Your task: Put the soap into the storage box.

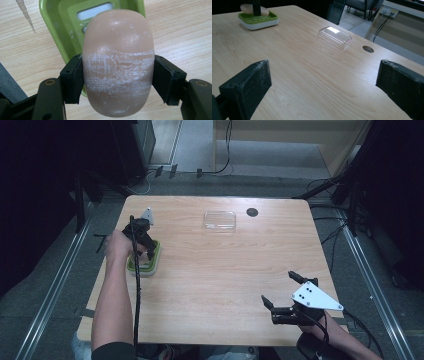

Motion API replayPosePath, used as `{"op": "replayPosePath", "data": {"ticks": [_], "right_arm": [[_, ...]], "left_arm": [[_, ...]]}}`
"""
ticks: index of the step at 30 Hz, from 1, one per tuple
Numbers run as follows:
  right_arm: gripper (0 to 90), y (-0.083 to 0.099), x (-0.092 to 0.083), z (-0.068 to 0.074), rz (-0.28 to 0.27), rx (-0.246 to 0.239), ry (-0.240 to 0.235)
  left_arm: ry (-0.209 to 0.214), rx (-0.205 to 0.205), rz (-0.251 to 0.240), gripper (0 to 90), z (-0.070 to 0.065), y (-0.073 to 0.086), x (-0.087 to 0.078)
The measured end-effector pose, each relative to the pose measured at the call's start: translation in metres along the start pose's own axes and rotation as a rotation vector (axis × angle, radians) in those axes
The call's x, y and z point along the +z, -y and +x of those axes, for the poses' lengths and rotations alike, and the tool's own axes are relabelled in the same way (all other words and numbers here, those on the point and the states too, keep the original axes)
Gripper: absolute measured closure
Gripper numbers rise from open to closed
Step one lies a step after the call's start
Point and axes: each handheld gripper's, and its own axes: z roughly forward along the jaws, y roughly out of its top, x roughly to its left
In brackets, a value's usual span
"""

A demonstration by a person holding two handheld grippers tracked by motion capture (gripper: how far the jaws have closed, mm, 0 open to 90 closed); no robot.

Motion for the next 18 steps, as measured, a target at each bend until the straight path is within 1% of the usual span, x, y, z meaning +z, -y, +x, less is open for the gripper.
{"op": "replayPosePath", "data": {"ticks": [2,7,9,15,16,18], "right_arm": [[0.0,0.000,0.000,0.000,-0.002,0.001,0.000],[0.0,0.000,0.000,0.000,-0.002,0.003,0.000],[0.0,0.000,0.000,0.000,-0.001,0.004,0.002],[0.0,0.000,0.000,0.000,-0.001,0.004,0.002],[0.0,0.000,0.000,0.000,-0.001,0.003,0.001],[0.0,0.000,0.000,0.000,-0.001,0.004,0.002]], "left_arm": [[-0.003,-0.009,-0.012,33.6,0.001,-0.001,0.001],[-0.008,-0.025,-0.019,33.6,0.003,-0.003,0.006],[-0.021,-0.036,-0.026,33.6,0.004,-0.003,0.007],[-0.017,-0.060,-0.044,33.6,0.006,-0.004,0.011],[-0.026,-0.062,-0.048,33.6,0.007,-0.004,0.011],[-0.023,-0.075,-0.058,33.6,0.008,-0.004,0.013]]}}
